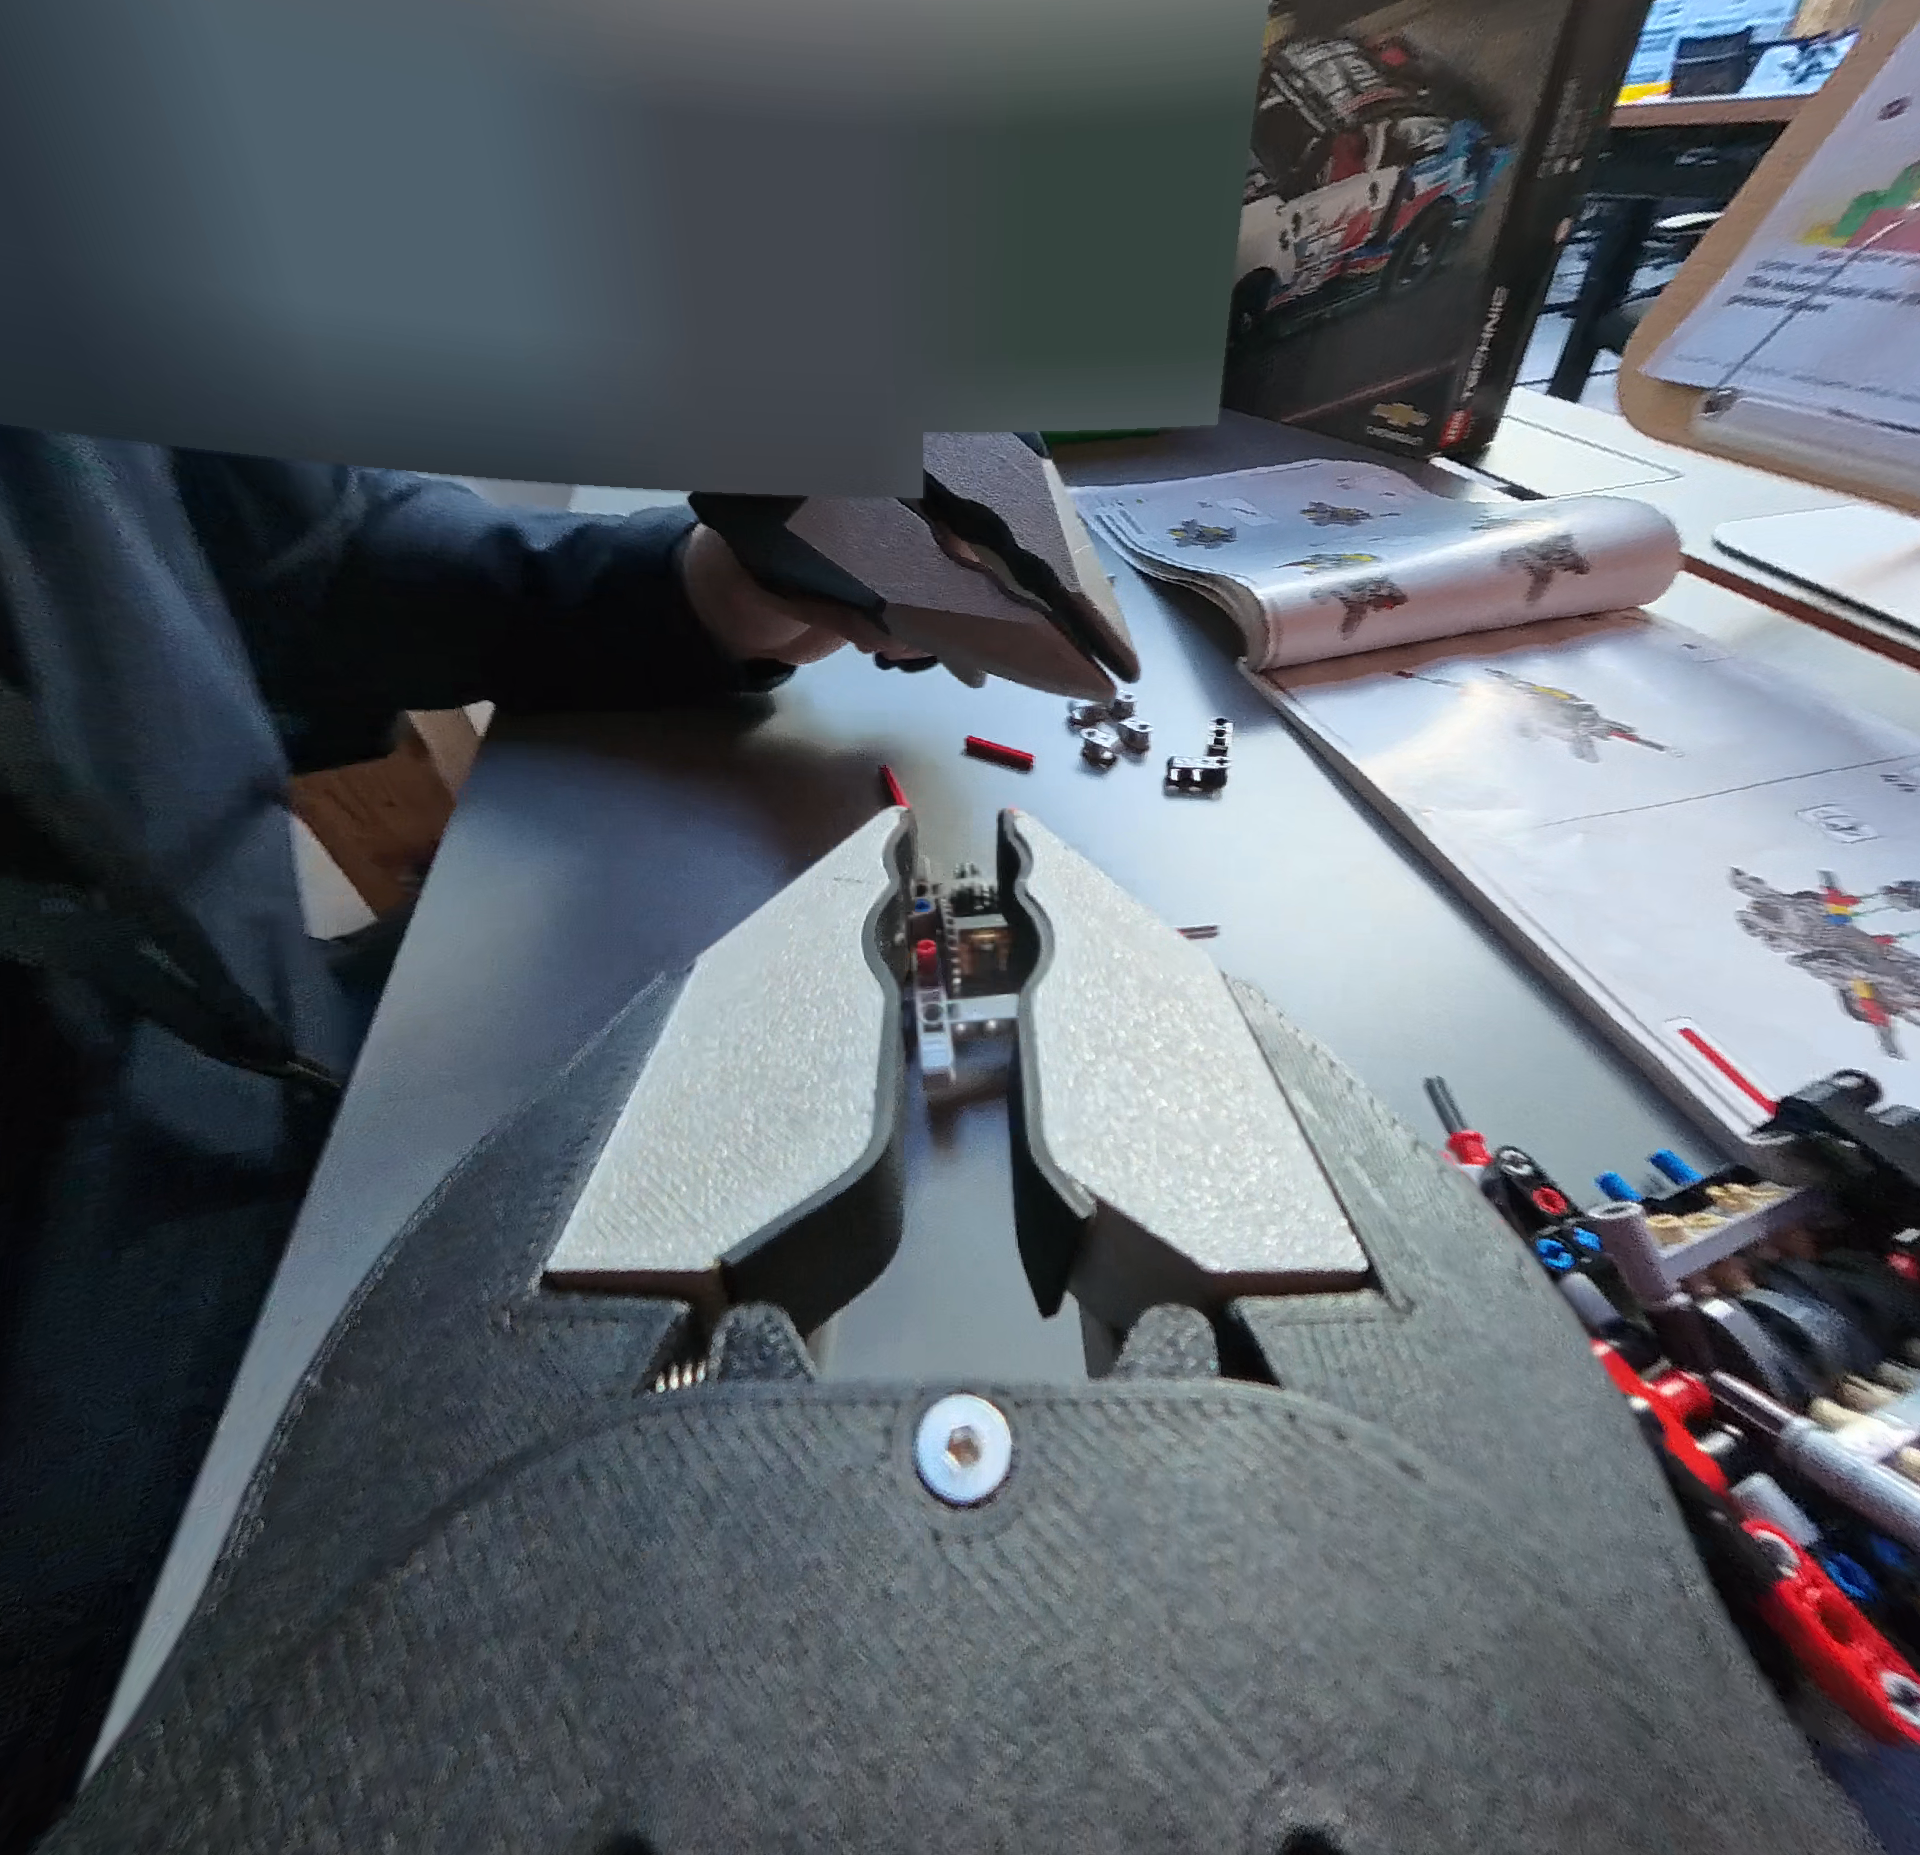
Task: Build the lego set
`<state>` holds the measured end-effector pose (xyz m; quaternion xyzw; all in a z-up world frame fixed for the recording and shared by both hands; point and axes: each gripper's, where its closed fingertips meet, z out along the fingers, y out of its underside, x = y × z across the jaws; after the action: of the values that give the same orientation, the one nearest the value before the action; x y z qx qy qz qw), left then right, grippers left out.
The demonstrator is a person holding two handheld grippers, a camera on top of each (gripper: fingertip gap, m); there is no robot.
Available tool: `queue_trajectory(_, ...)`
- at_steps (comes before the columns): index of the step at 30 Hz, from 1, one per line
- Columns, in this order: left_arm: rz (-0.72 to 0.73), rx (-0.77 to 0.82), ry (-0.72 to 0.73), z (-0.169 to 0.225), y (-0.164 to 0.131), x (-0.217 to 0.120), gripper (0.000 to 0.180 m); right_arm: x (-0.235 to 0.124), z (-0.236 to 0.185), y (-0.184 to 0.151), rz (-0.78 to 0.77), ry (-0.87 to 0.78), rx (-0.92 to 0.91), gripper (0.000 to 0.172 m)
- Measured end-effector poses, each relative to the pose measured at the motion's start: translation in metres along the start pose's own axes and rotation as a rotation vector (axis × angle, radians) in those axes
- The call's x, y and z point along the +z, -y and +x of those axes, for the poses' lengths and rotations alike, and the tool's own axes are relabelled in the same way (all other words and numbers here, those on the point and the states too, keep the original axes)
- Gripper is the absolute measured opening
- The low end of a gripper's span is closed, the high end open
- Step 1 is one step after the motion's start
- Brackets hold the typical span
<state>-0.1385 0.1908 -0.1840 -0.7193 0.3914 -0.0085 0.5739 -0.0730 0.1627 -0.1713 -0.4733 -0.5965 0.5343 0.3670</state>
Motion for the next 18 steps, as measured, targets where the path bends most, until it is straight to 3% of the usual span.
queue_trajectory(11,0.039,-0.14,0.077,-0.023,-0.005,-0.004,0.0,-0.008,0.04,-0.003,-0.035,-0.241,-0.08,0.012)
queue_trajectory(18,0.05,-0.211,0.084,-0.029,-0.01,0.0,0.0,-0.003,0.055,-0.004,-0.059,-0.312,-0.11,0.028)
